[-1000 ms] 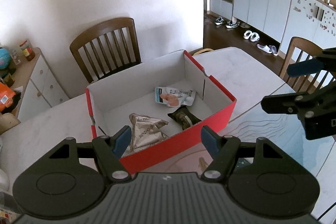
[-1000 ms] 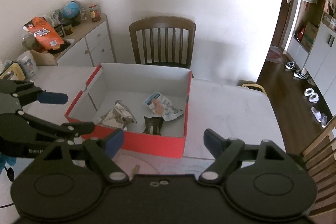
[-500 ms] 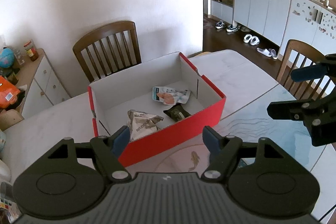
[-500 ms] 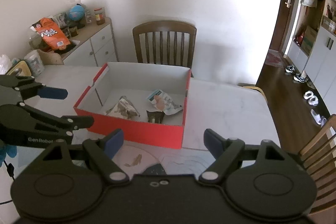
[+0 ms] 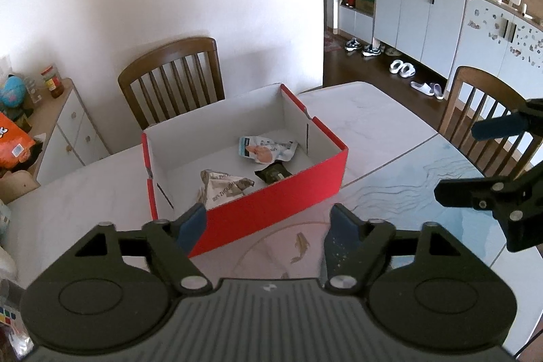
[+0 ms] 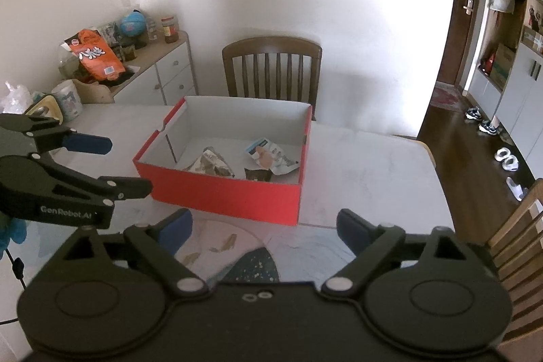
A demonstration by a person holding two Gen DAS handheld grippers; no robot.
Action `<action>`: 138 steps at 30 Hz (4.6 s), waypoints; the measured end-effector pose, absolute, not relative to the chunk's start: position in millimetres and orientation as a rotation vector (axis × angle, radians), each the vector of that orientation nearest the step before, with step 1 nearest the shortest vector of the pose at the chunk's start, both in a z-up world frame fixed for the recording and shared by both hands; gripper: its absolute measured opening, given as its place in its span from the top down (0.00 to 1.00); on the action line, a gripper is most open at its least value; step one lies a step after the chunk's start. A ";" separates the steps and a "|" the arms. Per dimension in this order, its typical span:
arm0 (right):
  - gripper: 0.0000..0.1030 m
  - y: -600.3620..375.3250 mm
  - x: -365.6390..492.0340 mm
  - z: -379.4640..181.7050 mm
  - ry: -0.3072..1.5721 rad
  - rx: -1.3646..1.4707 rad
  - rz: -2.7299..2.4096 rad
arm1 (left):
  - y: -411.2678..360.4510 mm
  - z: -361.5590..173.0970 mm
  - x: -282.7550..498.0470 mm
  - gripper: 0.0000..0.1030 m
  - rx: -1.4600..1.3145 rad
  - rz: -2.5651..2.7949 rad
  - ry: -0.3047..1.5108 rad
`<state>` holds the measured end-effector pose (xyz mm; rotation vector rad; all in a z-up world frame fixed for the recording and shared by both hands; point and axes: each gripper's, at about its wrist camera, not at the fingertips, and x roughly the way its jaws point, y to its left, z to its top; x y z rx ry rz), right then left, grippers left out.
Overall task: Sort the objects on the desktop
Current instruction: 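Withdraw both open grippers from the box back toward the item pile, then lower the right gripper to the black bag while the left approaches the white cable, then close the right gripper on the black bag while the left grips the white cable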
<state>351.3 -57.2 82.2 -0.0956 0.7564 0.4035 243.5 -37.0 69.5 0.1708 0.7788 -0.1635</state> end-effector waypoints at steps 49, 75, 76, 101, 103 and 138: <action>0.11 -55.4 268.2 -11.0 0.814 -0.134 0.388 | -3.4 -2.3 132.5 0.00 0.072 -0.091 0.783; 0.13 -45.2 265.3 -52.4 0.877 -0.149 0.436 | 31.9 -71.5 94.1 0.00 0.014 -0.067 0.836; 0.13 -43.9 265.7 -53.3 0.876 -0.157 0.440 | 32.5 -72.8 93.8 0.00 0.018 -0.071 0.838; 0.14 -27.6 299.6 -92.2 0.901 -0.218 0.484 | 52.1 -126.8 82.6 0.00 0.003 -0.124 0.852; 0.15 -27.0 302.0 -96.2 0.905 -0.220 0.486 | 52.1 -130.5 82.4 0.00 0.000 -0.140 0.854; 0.45 -27.5 309.0 -111.6 0.941 -0.218 0.468 | 50.9 -137.6 79.9 0.25 0.054 -0.105 0.792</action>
